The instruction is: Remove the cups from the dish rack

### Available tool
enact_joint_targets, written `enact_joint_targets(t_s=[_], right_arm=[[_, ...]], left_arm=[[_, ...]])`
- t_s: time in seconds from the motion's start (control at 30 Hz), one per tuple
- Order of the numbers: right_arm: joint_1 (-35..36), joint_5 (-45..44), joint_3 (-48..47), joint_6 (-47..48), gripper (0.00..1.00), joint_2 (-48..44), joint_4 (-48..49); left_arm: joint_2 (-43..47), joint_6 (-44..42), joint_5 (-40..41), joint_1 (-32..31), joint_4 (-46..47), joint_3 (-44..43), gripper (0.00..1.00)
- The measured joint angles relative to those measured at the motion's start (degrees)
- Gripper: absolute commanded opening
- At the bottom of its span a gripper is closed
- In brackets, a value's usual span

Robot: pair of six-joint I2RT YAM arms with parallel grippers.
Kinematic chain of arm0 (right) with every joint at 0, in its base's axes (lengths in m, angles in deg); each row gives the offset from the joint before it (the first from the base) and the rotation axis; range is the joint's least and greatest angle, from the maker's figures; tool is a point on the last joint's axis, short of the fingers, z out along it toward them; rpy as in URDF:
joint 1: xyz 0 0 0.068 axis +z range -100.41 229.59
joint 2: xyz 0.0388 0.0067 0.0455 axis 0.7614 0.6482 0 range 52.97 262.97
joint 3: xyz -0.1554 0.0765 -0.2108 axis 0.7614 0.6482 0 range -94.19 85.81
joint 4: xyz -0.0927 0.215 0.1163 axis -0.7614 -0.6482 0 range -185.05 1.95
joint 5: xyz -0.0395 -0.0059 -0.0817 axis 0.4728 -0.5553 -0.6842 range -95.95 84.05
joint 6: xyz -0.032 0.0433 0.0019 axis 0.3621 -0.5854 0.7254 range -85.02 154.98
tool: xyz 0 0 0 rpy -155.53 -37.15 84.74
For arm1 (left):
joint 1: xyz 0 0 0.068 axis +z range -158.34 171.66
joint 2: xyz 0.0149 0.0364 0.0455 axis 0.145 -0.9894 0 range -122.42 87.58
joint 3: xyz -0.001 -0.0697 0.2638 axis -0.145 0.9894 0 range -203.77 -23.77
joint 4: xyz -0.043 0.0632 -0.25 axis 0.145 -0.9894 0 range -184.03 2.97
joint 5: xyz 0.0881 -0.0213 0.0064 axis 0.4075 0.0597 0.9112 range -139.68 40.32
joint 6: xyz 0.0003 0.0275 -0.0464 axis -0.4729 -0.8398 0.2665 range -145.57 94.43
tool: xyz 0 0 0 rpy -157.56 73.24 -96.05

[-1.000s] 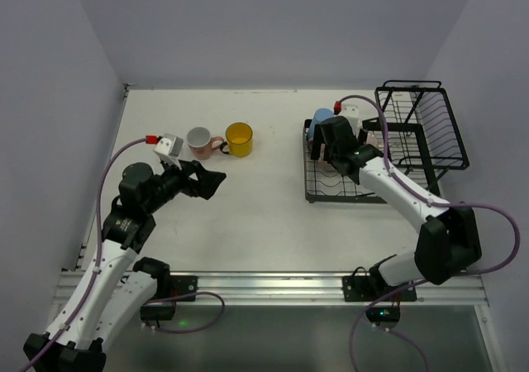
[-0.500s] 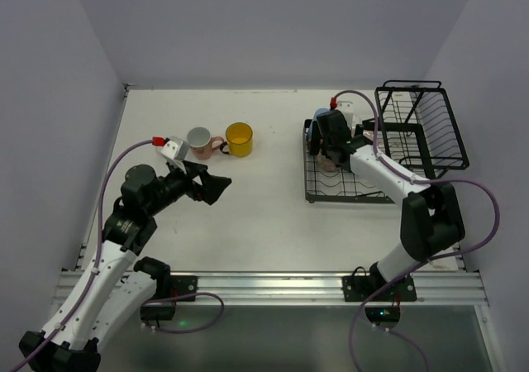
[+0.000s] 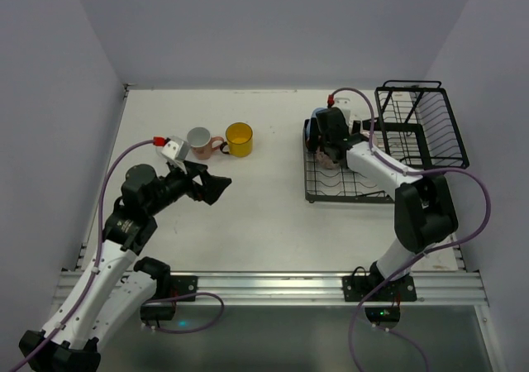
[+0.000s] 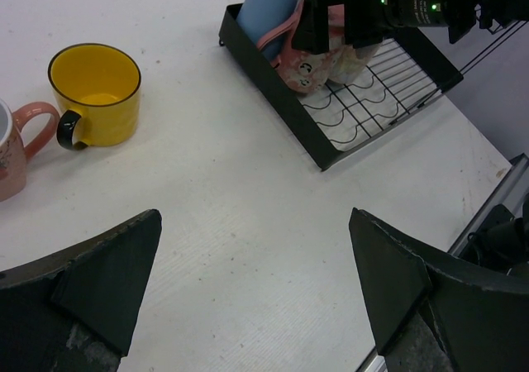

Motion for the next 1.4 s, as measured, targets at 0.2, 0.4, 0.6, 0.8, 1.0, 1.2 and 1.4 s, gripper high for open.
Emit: enact_joint_targets(t_s=[0.2,0.4,0.6,0.8,1.0,1.2,1.4], right_arm=[[-1.66,2.86,-0.02,-0.37,0.99,0.04,1.05],[-2.32,4.11,-0.02,-1.53,0.90,1.55,2.10],[-1.64,2.73,3.89,-2.47,0.61,-0.26,6.36],[1.31,0.46,13.20,-1.68,0.46,-7.34,11.52],[2.43,0.85,18.62,-1.38,0.43,-14.82,12.70],[3.28,2.71,19.80,-1.79,0.40,-24.92,14.16],[6.75,5.79,21.42,-5.75,0.39,-35.93,15.89]], left_arm=[[-0.22,0.00,-0.02,0.00,0.00,0.00,1.00],[-0.37,0.00,-0.33,0.00,0.04,0.00,1.00],[-0.66,0.02,-0.70,0.00,0.09,0.00,1.00],[-1.51,0.55,-1.73,0.00,0.68,0.00,0.99],[-1.68,2.84,-3.58,0.00,2.93,0.81,0.95],[-2.67,8.07,-6.88,-0.02,8.57,3.45,0.92],[-5.14,15.19,-10.29,-1.75,19.61,9.53,0.90]])
